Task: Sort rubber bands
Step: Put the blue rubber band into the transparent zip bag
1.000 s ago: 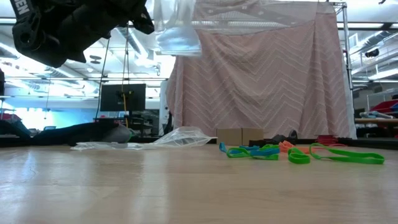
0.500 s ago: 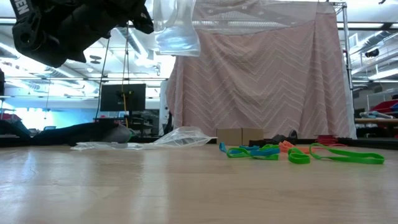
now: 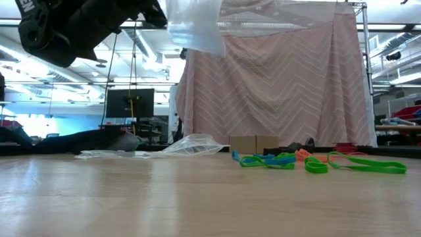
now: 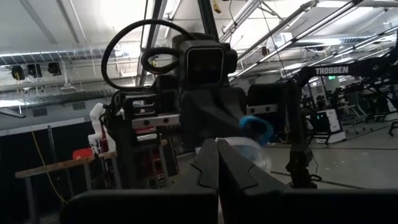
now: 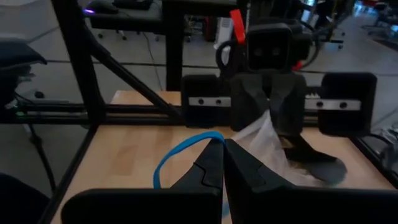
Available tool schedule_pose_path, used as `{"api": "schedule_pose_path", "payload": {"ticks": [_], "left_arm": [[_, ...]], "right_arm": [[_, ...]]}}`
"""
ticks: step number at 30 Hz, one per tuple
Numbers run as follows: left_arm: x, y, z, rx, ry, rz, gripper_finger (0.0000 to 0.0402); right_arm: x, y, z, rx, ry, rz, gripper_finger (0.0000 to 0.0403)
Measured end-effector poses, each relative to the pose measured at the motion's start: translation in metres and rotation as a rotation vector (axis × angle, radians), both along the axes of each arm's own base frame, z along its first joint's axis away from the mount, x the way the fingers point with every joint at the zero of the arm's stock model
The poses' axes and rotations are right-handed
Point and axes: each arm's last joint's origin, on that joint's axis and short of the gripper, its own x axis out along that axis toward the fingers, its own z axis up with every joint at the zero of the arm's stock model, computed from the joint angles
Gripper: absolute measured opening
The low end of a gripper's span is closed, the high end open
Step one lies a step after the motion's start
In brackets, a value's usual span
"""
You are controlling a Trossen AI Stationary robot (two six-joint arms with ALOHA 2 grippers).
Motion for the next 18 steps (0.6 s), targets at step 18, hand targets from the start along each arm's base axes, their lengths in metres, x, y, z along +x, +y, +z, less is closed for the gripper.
{"api": "schedule_pose_path", "payload": {"ticks": [18], "left_arm": [[0.0,0.0,0.0,-0.018,0.006,-0.003,0.0]], "right_arm": [[-0.002,-0.008,-0.013,-0.028,0.126,-0.065,0.0001]]}}
